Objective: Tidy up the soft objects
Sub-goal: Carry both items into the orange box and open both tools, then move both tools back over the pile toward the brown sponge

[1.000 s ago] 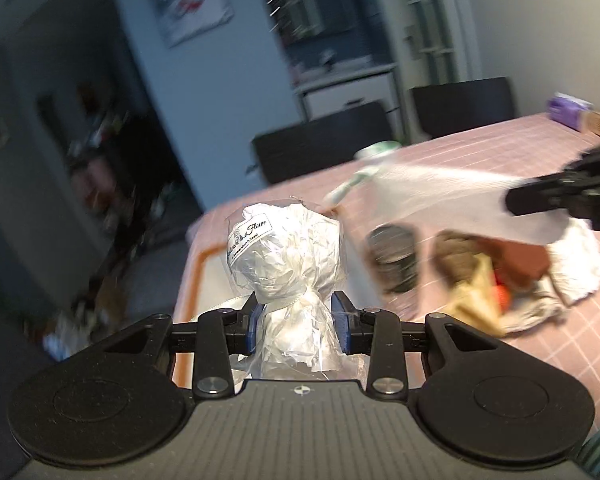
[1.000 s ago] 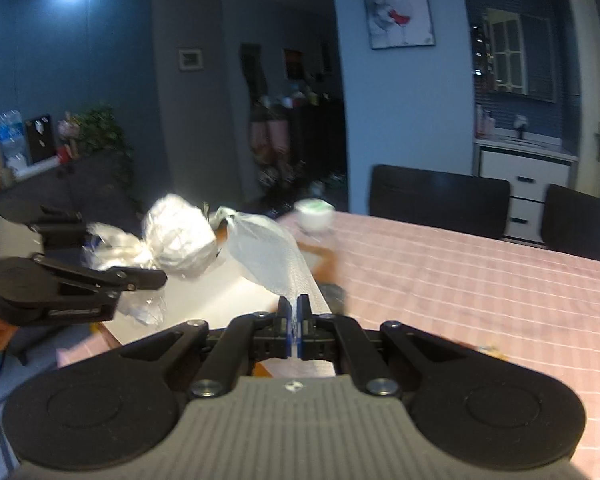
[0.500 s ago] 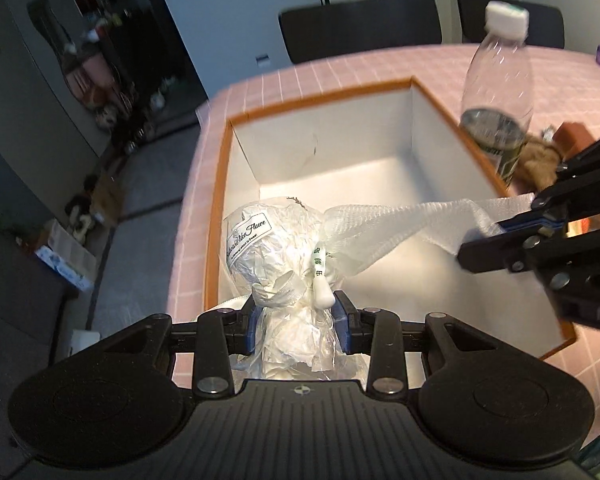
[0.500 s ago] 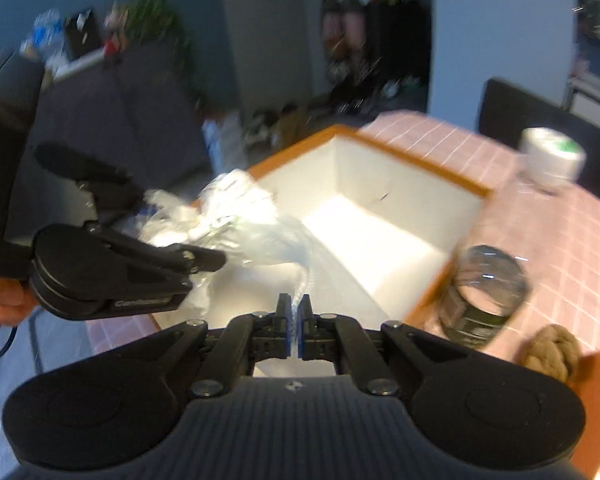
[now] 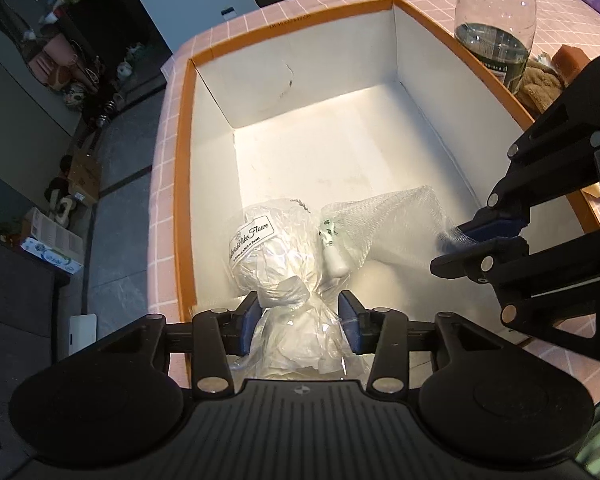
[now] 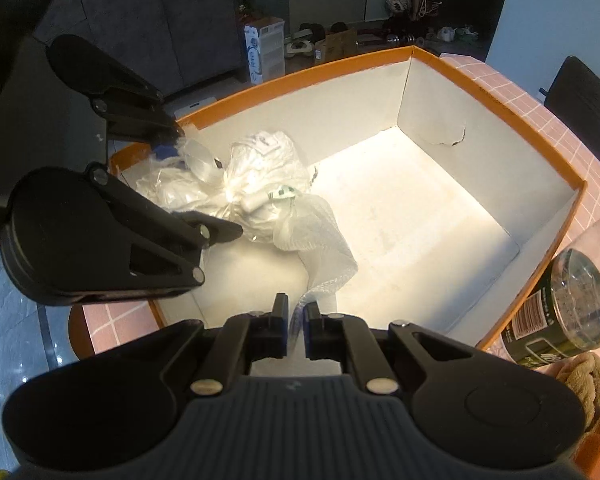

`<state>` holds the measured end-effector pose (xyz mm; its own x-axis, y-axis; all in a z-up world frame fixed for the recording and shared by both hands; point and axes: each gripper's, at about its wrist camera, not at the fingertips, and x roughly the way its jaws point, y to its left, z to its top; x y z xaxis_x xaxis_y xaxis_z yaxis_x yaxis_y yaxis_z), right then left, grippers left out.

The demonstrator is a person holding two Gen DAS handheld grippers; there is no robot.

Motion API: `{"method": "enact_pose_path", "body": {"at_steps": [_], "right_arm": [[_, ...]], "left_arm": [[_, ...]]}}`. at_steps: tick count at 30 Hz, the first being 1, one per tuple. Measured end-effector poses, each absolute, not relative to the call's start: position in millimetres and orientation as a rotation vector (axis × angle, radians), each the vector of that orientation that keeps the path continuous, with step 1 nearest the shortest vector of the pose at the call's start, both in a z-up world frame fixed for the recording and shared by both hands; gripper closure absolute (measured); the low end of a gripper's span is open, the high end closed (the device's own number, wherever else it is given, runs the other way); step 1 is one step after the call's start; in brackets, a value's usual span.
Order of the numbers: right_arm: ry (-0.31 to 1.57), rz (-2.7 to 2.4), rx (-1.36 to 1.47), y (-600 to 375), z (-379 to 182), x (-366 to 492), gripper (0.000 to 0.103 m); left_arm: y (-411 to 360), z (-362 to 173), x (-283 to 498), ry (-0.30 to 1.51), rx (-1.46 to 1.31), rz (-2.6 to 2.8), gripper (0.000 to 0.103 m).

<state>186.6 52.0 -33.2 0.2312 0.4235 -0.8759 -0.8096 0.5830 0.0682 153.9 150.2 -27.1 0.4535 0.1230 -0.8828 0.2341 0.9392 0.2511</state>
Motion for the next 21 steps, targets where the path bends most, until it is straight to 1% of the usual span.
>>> {"method": "enact_pose_path", "body": {"at_steps": [1, 2, 3, 4, 6, 7, 8, 9, 14, 16, 18, 21], "right_arm": [[1.023, 0.882, -0.449, 52.3, -33.0, 188.0, 0.093], [1.025, 0.871, -0.448, 49.1, -32.7, 187.3, 0.086], [1.024, 0.859, -0.447, 46.9, -32.6, 188.0, 0.078], [1.017, 0.850, -0.442, 46.1, -32.8, 188.7, 0.073], [1.000, 0.862, -0.419, 41.6, -29.1, 189.5, 0.056], [0.993, 0.877, -0.403, 39.6, -26.9, 188.5, 0.051], [0.985, 0.883, -0.391, 38.5, -24.8, 186.4, 0.042], [0.972, 0.884, -0.387, 37.2, -22.0, 183.2, 0.038], [0.893, 0.889, -0.389, 20.7, -8.5, 164.1, 0.035], [0.855, 0.884, -0.374, 12.1, -1.2, 157.7, 0.032], [0.807, 0.871, -0.349, -0.8, 7.9, 147.6, 0.025], [0.752, 0.833, -0.318, -19.6, 16.9, 137.1, 0.023]], "left_arm": [[150.3, -26.7, 154.1, 1.107, 0.359, -0.067, 0.045], [150.7, -26.4, 153.5, 1.108, 0.358, -0.068, 0.044], [151.2, -24.4, 154.1, 1.108, 0.354, -0.071, 0.038], [151.9, -22.8, 153.3, 1.108, 0.347, -0.072, 0.034], [152.0, -18.6, 152.3, 1.100, 0.339, -0.074, 0.028], [151.4, -16.2, 150.6, 1.093, 0.340, -0.077, 0.025], [149.7, -13.5, 150.9, 1.087, 0.343, -0.075, 0.024], [148.5, -11.1, 149.3, 1.078, 0.347, -0.072, 0.022], [142.0, 4.1, 139.0, 1.012, 0.357, -0.064, 0.021], [140.4, 11.7, 134.2, 0.964, 0.353, -0.061, 0.021], [136.3, 19.6, 128.2, 0.914, 0.358, -0.037, 0.021], [127.5, 31.4, 117.9, 0.812, 0.375, 0.003, 0.021]]}}
